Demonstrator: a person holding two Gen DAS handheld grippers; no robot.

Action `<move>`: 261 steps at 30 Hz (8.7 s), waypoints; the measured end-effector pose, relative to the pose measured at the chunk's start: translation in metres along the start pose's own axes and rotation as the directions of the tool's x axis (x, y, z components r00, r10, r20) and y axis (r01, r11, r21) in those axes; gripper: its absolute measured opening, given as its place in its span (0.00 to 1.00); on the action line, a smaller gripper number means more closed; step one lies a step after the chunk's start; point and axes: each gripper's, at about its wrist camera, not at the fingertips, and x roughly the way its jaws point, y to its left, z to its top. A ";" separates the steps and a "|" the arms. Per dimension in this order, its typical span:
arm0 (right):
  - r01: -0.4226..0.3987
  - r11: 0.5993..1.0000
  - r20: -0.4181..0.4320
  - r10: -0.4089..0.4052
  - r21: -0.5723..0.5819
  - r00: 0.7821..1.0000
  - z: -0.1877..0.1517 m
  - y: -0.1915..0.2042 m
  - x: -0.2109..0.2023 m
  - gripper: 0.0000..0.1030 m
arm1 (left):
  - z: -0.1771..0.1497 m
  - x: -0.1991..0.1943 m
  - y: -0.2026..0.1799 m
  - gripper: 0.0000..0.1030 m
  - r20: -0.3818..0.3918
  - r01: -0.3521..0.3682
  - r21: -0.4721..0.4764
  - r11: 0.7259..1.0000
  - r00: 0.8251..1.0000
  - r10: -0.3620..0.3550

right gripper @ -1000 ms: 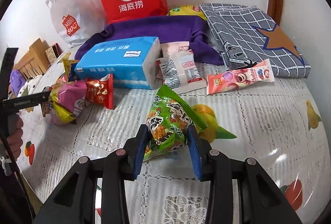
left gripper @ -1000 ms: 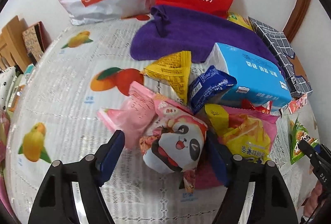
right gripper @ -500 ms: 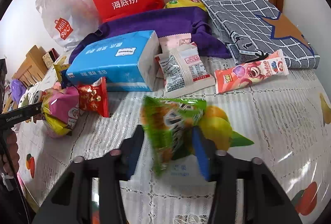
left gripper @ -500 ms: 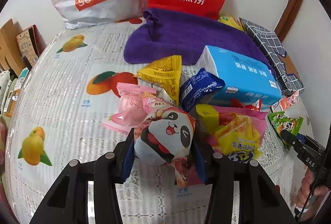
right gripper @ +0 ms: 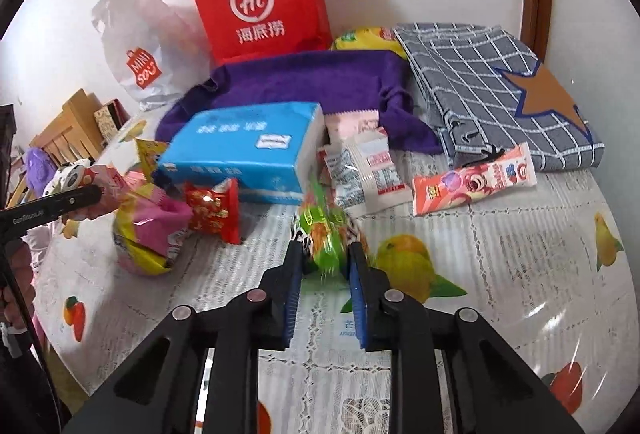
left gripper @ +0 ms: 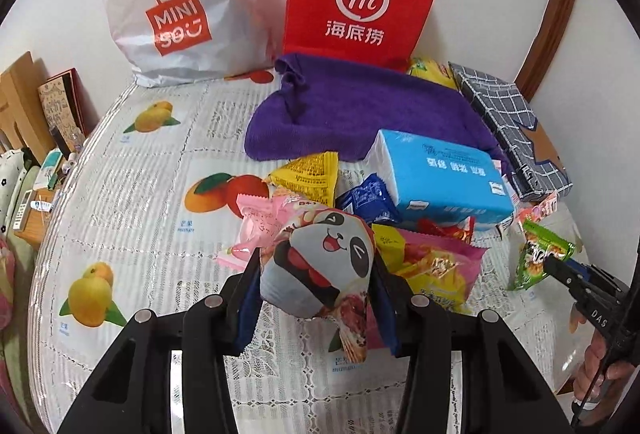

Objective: Organize snacks
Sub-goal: 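Grasp the panda-print pink candy bag with the left tool while the right tool lifts the chip bag, then carry both bags onto the purple towel and open both tools, then withdraw both tools and move toward the remaining snacks, then grasp the pink square candy with the left tool while the right tool grasps the lollipop pack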

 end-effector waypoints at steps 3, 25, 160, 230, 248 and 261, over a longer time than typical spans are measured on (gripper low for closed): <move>0.007 1.000 -0.014 -0.007 -0.006 1.000 -0.003 0.000 0.004 0.23 | -0.001 -0.002 0.000 0.44 0.002 0.010 -0.006 1.000 1.000 -0.010; 0.033 0.999 -0.014 -0.033 -0.013 0.999 0.007 0.007 0.007 0.47 | 0.013 -0.014 -0.016 0.44 0.030 0.038 0.013 0.999 0.999 -0.038; 0.187 0.982 0.098 -0.183 -0.039 0.978 0.228 0.025 0.072 0.77 | 0.203 0.071 -0.046 0.69 0.033 -0.006 0.101 0.995 0.999 0.003; 0.246 0.910 -0.054 -0.242 0.333 0.969 0.054 -0.123 0.082 0.72 | 0.018 0.089 0.028 0.47 -0.092 -0.147 0.050 0.988 0.984 0.151; 0.184 0.960 -0.079 -0.171 0.212 0.982 0.029 -0.084 0.048 0.20 | 0.005 0.075 0.033 0.45 -0.101 -0.087 0.018 0.996 0.991 0.088; 0.077 0.996 -0.110 -0.080 -0.034 0.991 0.004 0.003 0.058 0.20 | -0.015 0.056 0.028 0.43 -0.088 -0.051 -0.009 0.999 0.995 0.050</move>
